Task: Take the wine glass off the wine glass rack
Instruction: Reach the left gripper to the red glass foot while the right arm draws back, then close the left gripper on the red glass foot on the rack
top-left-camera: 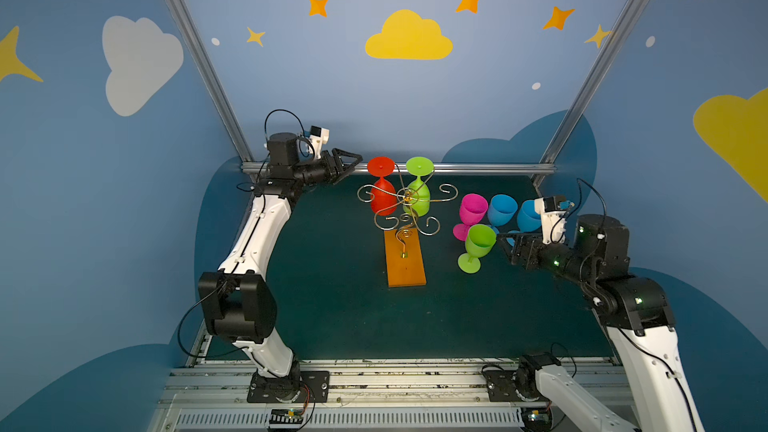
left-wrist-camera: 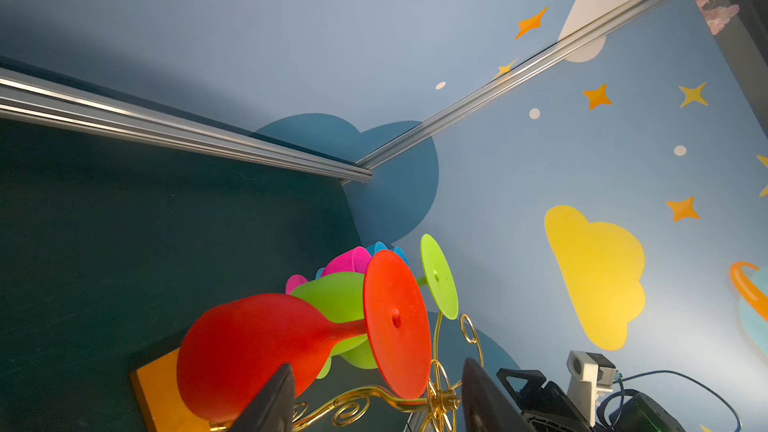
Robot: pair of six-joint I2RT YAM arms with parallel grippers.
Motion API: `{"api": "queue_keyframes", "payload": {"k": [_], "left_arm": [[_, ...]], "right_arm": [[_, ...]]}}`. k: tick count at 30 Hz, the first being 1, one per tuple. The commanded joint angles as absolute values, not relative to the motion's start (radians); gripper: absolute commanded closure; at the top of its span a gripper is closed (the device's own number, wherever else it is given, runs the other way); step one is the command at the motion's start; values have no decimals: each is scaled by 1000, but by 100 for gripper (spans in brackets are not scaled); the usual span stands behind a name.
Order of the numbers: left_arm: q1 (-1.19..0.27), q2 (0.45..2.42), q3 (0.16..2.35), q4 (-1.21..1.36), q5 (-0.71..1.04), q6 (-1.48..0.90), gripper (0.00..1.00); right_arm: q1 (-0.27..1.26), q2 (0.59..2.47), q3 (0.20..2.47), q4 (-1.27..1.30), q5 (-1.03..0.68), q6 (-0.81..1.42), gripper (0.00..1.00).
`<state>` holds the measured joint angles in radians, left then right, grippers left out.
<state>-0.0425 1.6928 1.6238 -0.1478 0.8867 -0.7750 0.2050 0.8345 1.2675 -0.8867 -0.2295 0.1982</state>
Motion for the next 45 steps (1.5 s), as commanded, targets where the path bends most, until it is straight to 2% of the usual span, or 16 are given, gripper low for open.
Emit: {"api": "queue_keyframes", "payload": {"k": [1,10,18,31,37,45], "left_arm": [[-59,1720,1649,-137,898,-779,38],[-114,1759,1688,-138,873,-780,46],[-135,1778,1710,-143,878,-782,61],[-136,1778,1715,-123,905,-828,92],[-129,1765,1701,-55,935,-899,97],[-112,1750,1672,83,964,-1027,97]], "right_arm": [[202,814,1257,-898,-245,207,21],[202,797,1259,-908,-245,204,21],[202,783,1260,-917,-236,198,21],[202,775,1263,-919,-229,198,21],[202,771,1270,-922,-229,199,21],[202,761,1278,-925,-235,209,21]]}}
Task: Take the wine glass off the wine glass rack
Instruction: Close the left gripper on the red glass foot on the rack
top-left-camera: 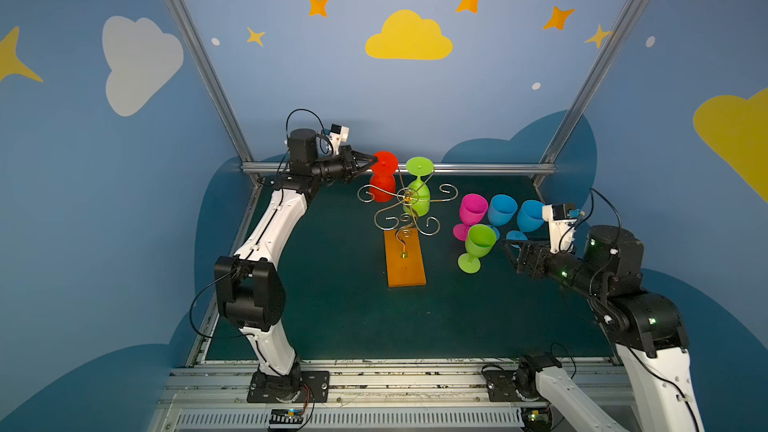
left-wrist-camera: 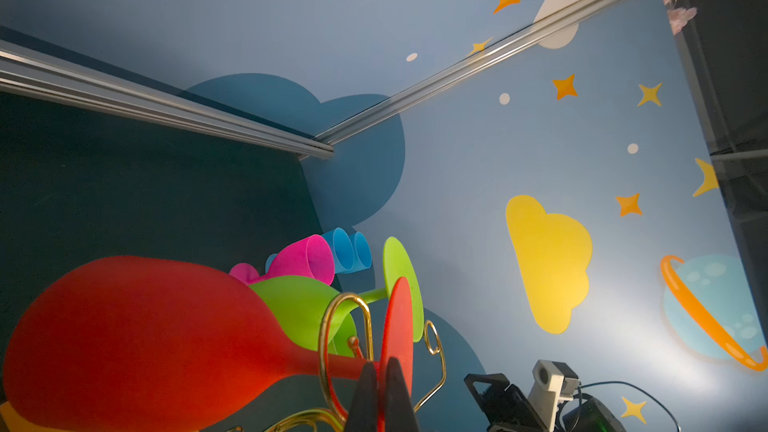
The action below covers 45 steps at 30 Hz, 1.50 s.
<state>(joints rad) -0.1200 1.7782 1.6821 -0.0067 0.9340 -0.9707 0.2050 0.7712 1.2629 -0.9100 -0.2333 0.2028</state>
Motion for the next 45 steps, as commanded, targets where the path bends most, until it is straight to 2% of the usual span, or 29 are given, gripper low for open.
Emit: {"api": "queue_keyframes", "payload": {"k": [1,21,36,45], "left_arm": [[-112,1750,1672,94,966,-1039,97],[-157,1802,1746,73,960,-1035,97],[-166,1717,1655,-36,980,-913,97],[-132,1659,1584,-21,965,-917,97]], "right_arm": [[202,762,1279,-926,-236,209,21],[202,730,1310,-959,-241,214,21],[202,721,1307,-964,-241,213,21],[202,709,1307,-979,-230,210,21]]}}
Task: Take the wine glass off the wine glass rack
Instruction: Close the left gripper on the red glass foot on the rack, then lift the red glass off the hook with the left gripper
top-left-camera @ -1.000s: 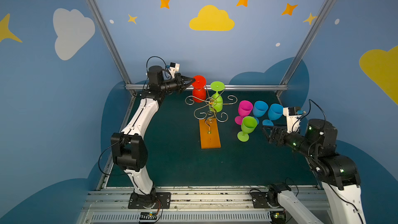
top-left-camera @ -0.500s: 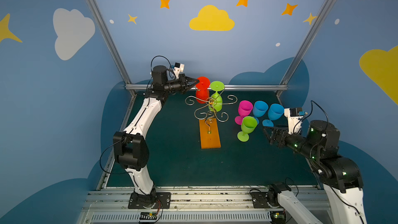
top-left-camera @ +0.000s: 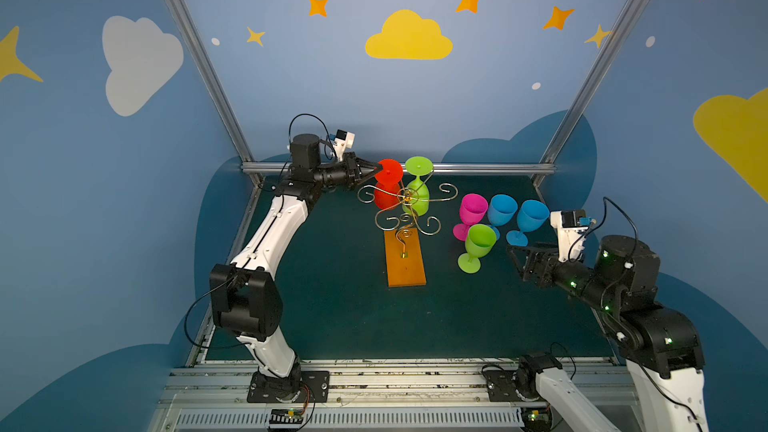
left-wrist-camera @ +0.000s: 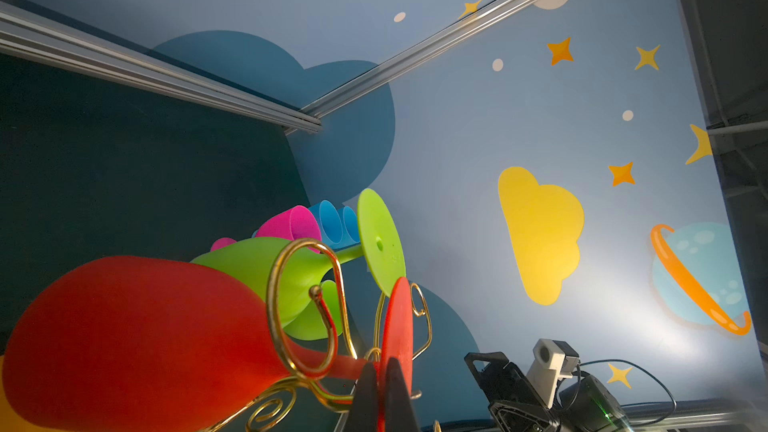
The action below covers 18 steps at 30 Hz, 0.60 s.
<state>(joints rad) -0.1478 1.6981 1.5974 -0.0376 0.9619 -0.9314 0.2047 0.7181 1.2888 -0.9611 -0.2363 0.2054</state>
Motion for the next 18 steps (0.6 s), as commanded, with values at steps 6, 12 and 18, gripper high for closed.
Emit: {"api": "queue_keyframes", "payload": {"k": [6,12,18], "left_arm": [[-89,1625,1526,55,952,-978,97],[-24,1614,1512,104,938,-1026,97],[10,1661,1623,128,929,-1073,97]], "right_arm": [[202,702,1301,-979,-230,212,21],[202,697,1301,-983,-226,211,21],[202,698,1301,-977,-225,210,21]]}}
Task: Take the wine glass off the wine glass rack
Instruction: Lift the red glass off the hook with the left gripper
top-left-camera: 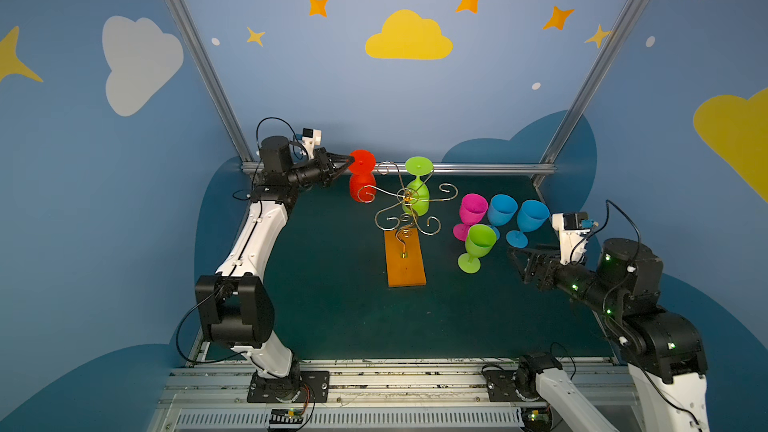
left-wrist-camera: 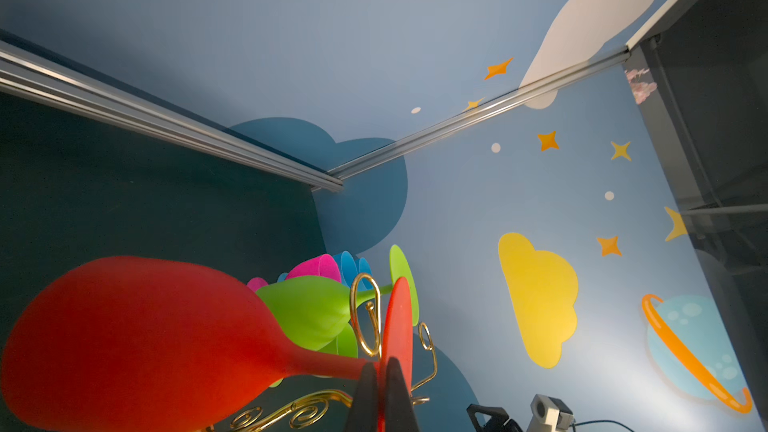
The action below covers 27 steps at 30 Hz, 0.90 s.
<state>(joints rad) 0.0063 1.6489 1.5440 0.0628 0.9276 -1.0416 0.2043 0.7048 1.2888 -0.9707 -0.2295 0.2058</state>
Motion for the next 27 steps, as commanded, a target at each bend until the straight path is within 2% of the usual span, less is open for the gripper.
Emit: {"api": "queue_keyframes", "payload": {"k": [1,10,17,27], "left_arm": [[10,1674,1644,140,933,-1087,97],[-10,1790,1965,147,971,-1162,97],[-90,1835,2132,209,1071,-1245,97],[-241,1836,2170,357,1207,-1408,97]], "right_arm": [[202,698,1301,-974,-225,210,21],[202,711,1320,-921,-247,188,21],[202,744,1325,-747,-334,120,20],[207,806,1299,-398,-533,47,20]]}}
